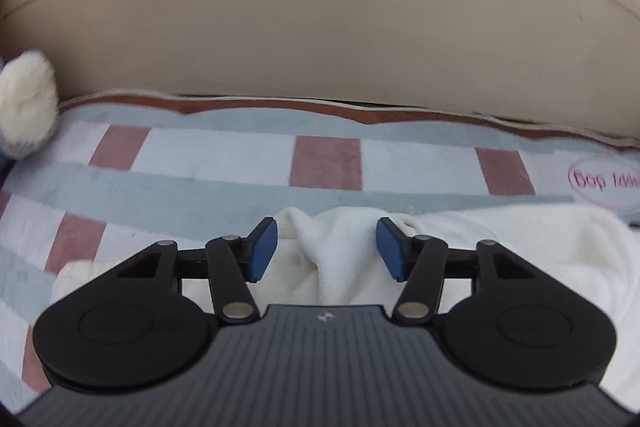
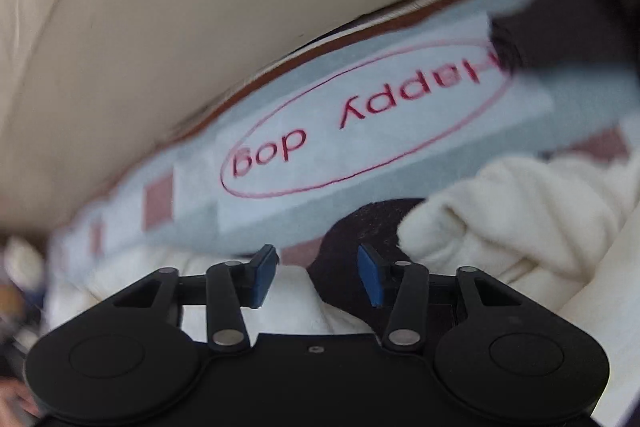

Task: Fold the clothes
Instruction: 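Grasp the fleece fabric with the left tool while the right tool grasps fabric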

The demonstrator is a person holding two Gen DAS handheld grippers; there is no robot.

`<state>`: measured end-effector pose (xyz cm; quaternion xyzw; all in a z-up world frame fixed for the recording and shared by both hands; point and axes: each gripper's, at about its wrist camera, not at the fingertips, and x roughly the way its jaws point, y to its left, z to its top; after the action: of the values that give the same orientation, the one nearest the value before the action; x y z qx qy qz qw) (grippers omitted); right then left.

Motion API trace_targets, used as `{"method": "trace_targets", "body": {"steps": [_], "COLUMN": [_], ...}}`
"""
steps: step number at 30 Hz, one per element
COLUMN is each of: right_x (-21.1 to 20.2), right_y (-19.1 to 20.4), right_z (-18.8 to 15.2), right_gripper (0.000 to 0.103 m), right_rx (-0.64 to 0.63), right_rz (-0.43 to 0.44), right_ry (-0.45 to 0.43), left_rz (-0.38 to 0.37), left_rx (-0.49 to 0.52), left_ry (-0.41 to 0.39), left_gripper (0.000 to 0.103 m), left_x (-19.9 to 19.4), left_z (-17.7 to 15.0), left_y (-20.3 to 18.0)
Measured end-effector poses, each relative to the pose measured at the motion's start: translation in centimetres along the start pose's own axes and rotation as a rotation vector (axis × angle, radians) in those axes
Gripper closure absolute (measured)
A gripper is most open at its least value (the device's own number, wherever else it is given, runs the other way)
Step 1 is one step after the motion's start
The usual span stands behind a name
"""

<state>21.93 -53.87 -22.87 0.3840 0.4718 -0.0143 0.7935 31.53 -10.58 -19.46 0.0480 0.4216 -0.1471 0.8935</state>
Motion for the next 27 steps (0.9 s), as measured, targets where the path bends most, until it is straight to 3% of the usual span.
{"method": "trace_targets", "body": {"steps": [2, 5, 6, 7, 8, 9, 12, 15, 19, 21, 23, 25, 27], "right_x": [0.8, 1.6, 1.6, 1.3, 0.8, 0.4, -0.3, -0.6, -0.6, -0.6, -0.2, -0.5, -1.5], "right_y": [-1.0, -0.1, 1.0, 2.0, 3.2, 4.3, 7.3, 9.9, 10.0, 9.9, 10.5, 11.1, 10.8], "right_z": [-1.0, -3.1, -3.8, -4.6, -5.4, -6.3, -8.8, -11.1, -12.5, -13.3, -13.5, -12.3, -10.4], "right_gripper": [0.036, 0.034, 0.034, 0.042, 0.05, 0.065, 0.065, 0.065, 0.065, 0.065, 0.065, 0.063, 0.052], "right_rx": [0.087, 0.101, 0.059, 0.015, -0.032, -0.079, -0.232, -0.37, -0.37, -0.41, -0.45, -0.419, -0.305], "right_rz": [0.108, 0.175, 0.18, 0.204, 0.244, 0.284, 0.313, 0.322, 0.335, 0.347, 0.304, 0.262, 0.313], "right_ry": [0.032, 0.061, 0.062, 0.064, 0.068, 0.072, 0.132, 0.187, 0.205, 0.289, 0.342, 0.302, 0.234], "left_rz": [-0.01, -0.019, -0.048, -0.079, -0.112, -0.126, -0.098, -0.119, -0.139, -0.185, -0.164, -0.118, -0.073], "left_rx": [0.015, -0.101, -0.15, -0.189, -0.213, -0.237, -0.289, -0.292, -0.225, -0.19, -0.178, -0.175, -0.192], "left_ry": [0.031, 0.078, 0.085, 0.087, 0.08, 0.064, -0.021, -0.031, 0.004, 0.038, 0.051, 0.061, 0.073], "left_gripper": [0.048, 0.045, 0.051, 0.061, 0.079, 0.08, 0.081, 0.081, 0.081, 0.081, 0.08, 0.078, 0.077], "left_x": [0.5, 1.3, 1.6, 1.5, 1.1, 0.5, -2.2, -3.5, -4.5, -4.6, -4.4, -4.3, -4.5], "left_z": [-0.6, -1.3, -1.5, -1.7, -2.0, -2.3, -3.6, -5.0, -6.6, -7.3, -7.3, -7.0, -6.3], "left_y": [-0.6, 0.0, 0.6, 1.1, 1.4, 1.7, 2.2, 2.0, 0.3, -0.5, -1.0, -1.2, -0.9]}}
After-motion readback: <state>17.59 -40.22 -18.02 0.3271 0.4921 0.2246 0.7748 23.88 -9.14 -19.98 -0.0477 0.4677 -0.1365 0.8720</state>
